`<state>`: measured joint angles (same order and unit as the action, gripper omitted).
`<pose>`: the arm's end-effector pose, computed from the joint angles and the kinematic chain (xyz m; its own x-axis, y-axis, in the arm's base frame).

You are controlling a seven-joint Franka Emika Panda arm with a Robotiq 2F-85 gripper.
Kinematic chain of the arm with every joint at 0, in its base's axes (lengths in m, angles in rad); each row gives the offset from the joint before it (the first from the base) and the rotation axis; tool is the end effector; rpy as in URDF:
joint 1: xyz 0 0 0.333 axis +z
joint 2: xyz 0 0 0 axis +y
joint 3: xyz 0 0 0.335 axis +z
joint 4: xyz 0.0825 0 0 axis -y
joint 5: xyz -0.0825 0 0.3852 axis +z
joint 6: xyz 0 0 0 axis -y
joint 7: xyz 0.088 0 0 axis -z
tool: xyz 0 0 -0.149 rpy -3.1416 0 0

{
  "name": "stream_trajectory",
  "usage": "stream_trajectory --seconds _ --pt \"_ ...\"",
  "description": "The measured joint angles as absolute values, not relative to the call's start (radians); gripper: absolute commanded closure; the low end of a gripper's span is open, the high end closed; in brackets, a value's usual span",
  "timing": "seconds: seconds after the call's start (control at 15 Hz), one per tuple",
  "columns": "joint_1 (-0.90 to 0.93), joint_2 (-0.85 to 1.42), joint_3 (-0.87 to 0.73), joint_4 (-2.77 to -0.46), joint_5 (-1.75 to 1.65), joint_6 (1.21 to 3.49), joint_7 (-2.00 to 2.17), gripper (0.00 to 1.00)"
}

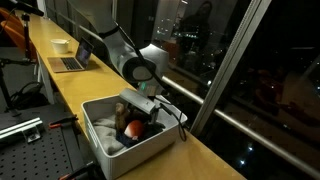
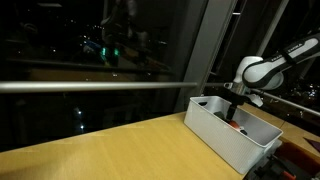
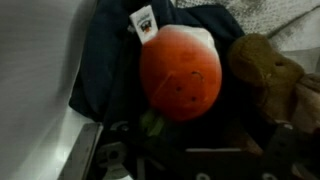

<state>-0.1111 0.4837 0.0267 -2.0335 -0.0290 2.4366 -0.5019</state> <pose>0.5945 -0.0510 0.1714 0.9028 0.4240 -0.0726 0.4225 -0.9057 -0.0346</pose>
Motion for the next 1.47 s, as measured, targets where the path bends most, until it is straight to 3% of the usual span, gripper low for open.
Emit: stream_trajectory --seconds 0.2,0.27,0.33,1.0,1.47 --pt "-0.148 0.505 0.021 -2.010 -0.009 2.353 -0.497 0.00" --pt "-0.163 0.511 0.011 -2.012 -0.010 2.343 -0.496 0.25" --pt "-0.176 0.518 -0.002 -2.015 -0.011 2.339 -0.495 0.26" --pt "-0.186 0.523 0.023 -2.022 -0.011 2.338 -0.488 1.00" --pt "-0.048 0.358 0.042 -2.044 -0.088 2.295 -0.396 0.96"
